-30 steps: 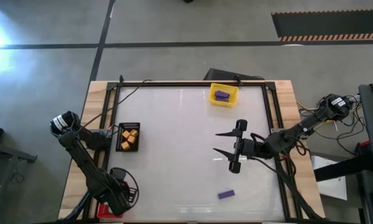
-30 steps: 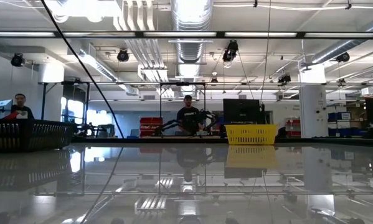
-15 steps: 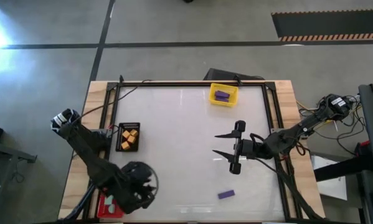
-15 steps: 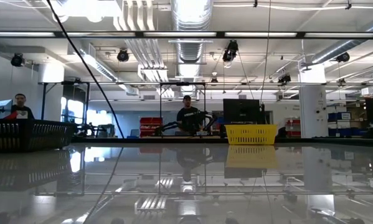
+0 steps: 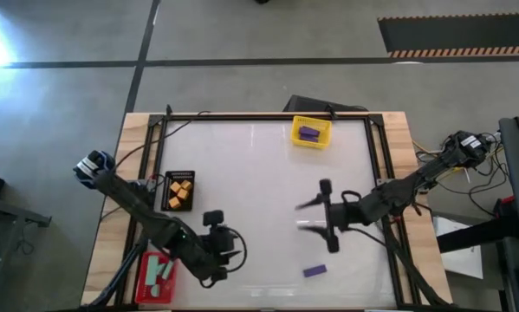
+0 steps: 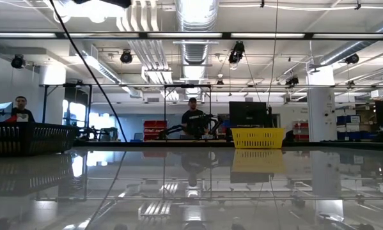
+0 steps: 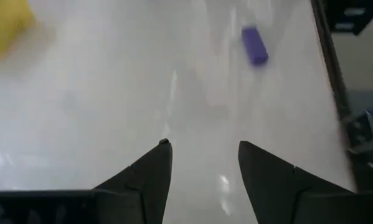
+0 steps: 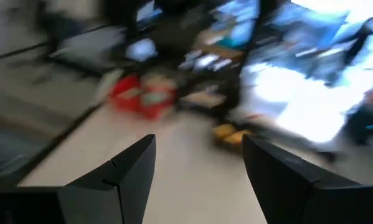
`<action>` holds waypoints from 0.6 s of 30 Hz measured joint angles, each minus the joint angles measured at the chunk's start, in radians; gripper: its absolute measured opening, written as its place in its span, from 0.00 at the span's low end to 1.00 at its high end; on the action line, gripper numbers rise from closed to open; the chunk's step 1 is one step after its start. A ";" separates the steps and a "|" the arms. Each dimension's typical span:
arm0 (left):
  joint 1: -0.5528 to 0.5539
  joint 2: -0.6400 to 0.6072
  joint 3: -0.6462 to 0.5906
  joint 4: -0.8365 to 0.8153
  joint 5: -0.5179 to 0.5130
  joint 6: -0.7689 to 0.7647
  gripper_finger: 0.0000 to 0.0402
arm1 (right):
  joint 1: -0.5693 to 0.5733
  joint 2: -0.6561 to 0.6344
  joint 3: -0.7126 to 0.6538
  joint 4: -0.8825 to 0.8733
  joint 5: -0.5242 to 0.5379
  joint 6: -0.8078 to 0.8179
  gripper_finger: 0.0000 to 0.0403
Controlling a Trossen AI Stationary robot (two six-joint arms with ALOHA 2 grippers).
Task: Sort & place blocks by color
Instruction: Put the purple block into the yellow bin
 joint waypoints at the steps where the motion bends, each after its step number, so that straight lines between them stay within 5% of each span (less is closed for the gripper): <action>1: 0.003 0.000 -0.023 0.058 -0.030 0.051 0.42 | 0.000 0.000 0.010 -0.055 -0.059 0.024 0.57; 4: 0.015 0.000 -0.096 0.253 -0.073 0.223 0.42 | 0.001 0.020 0.030 -0.143 -0.197 0.129 0.57; 9: 0.041 0.000 -0.198 0.594 -0.066 0.452 0.42 | 0.033 0.099 0.040 -0.281 -0.208 0.317 0.57; 18: 0.064 -0.006 -0.231 0.663 -0.061 0.499 0.42 | 0.134 0.332 0.222 -0.644 -0.209 0.611 0.57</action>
